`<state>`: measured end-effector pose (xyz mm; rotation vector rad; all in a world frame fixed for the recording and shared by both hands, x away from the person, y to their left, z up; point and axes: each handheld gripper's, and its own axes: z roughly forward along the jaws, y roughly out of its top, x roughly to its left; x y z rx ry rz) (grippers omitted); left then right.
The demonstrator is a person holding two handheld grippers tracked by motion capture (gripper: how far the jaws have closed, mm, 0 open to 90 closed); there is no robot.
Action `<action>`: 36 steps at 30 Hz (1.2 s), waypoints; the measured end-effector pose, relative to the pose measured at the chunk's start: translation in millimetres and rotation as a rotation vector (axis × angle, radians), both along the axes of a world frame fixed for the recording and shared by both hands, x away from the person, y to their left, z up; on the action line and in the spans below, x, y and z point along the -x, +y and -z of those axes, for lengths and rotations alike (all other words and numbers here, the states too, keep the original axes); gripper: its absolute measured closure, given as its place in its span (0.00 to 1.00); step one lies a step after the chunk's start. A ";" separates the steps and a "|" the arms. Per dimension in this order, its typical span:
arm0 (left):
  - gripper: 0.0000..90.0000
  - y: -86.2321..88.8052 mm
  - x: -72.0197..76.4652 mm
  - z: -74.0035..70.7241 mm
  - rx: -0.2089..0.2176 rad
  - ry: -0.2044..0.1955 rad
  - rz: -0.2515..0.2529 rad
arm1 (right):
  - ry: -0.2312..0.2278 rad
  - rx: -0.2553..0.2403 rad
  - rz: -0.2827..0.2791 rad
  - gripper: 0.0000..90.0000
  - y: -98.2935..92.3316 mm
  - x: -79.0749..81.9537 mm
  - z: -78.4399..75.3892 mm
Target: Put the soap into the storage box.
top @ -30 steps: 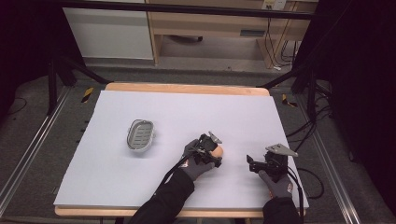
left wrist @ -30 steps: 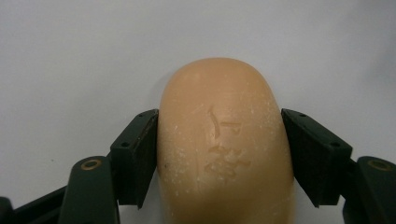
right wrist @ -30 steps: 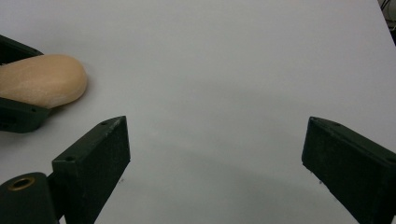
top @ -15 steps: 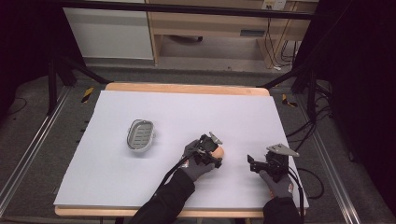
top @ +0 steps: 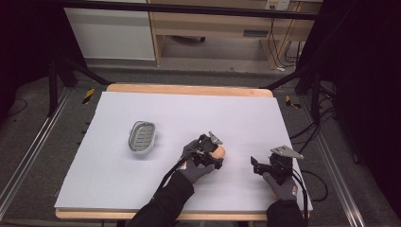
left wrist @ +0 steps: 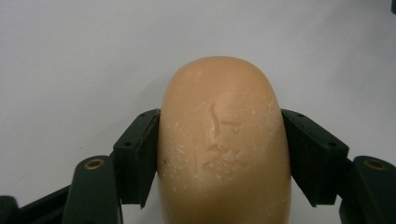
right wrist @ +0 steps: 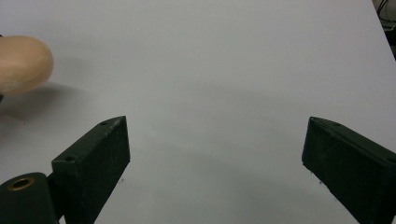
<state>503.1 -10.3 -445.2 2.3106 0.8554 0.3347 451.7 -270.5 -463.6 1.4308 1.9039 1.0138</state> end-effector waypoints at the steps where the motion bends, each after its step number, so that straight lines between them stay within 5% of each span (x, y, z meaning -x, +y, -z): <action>1: 0.36 1.5 0.4 -1.7 0.004 0.002 0.002 | 0.001 -0.001 0.000 0.09 0.2 0.1 0.0; 15: 0.36 23.1 5.9 -25.2 0.035 -0.050 -0.025 | -0.011 0.003 -0.001 0.09 -0.1 0.4 -0.5; 36: 0.36 65.3 3.3 -46.6 0.076 -0.076 -0.095 | -0.015 0.006 -0.006 0.09 1.6 1.7 -1.2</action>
